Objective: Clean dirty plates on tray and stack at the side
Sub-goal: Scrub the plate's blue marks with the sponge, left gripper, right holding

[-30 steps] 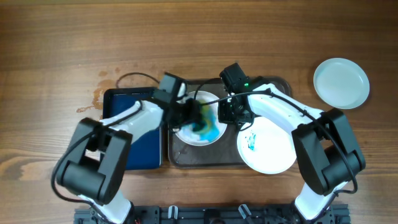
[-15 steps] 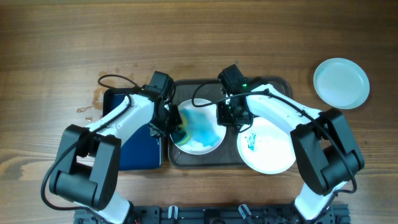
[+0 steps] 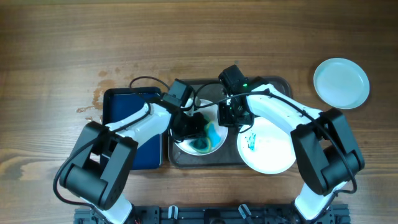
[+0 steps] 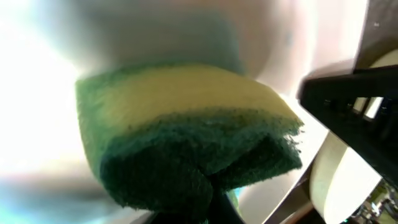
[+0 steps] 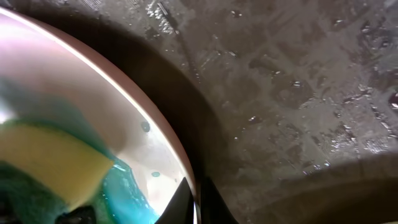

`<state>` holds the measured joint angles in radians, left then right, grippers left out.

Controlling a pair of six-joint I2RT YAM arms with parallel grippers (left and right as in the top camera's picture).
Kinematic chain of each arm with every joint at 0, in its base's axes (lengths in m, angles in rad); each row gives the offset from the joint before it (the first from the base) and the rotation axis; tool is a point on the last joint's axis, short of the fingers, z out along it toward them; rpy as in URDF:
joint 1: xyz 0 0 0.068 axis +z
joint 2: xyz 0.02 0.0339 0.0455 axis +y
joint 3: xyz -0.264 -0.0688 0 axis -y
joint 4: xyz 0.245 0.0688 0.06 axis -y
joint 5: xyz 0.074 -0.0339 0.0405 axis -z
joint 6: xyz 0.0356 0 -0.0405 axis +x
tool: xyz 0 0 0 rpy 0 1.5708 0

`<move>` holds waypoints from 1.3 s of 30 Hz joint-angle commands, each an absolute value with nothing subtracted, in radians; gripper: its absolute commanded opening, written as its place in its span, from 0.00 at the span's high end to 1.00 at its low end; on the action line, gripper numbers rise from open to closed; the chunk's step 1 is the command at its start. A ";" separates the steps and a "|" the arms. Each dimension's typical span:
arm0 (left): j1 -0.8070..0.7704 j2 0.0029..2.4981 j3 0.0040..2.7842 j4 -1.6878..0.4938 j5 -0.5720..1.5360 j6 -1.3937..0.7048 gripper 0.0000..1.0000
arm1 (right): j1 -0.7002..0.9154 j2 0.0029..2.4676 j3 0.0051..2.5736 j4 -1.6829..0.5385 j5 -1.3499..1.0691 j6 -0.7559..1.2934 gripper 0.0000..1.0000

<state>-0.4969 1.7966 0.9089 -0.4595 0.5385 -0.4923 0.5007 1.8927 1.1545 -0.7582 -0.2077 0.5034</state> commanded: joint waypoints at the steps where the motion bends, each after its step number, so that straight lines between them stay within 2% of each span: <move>1: -0.520 1.840 0.879 -0.395 0.594 -0.559 0.96 | 0.492 1.929 1.137 -0.761 -0.131 0.511 0.96; 6: -0.512 1.840 0.879 -0.237 0.588 -0.604 0.96 | 0.492 1.929 1.137 -0.764 -0.131 0.500 0.95; 11: -0.485 1.840 0.879 -0.169 0.333 -0.638 0.96 | 0.492 1.929 1.137 -0.764 -0.131 0.500 0.96; 15: -0.460 1.840 0.879 -0.243 0.115 -0.637 0.96 | 0.490 1.929 1.137 -0.764 -0.131 0.500 0.95; 21: -0.416 1.840 0.879 -0.491 -0.128 -0.637 0.96 | 0.490 1.929 1.137 -0.764 -0.131 0.498 0.96; 34: -0.408 1.840 0.879 -0.754 -0.067 -0.633 0.96 | 0.490 1.929 1.137 -0.760 -0.131 0.499 0.96; 36: -0.408 1.840 0.879 -0.778 -0.007 -0.620 0.96 | 0.490 1.929 1.137 -0.760 -0.131 0.499 0.95; 39: -0.408 1.840 0.879 -0.750 0.186 -0.496 0.96 | 0.490 1.929 1.137 -0.760 -0.131 0.498 0.95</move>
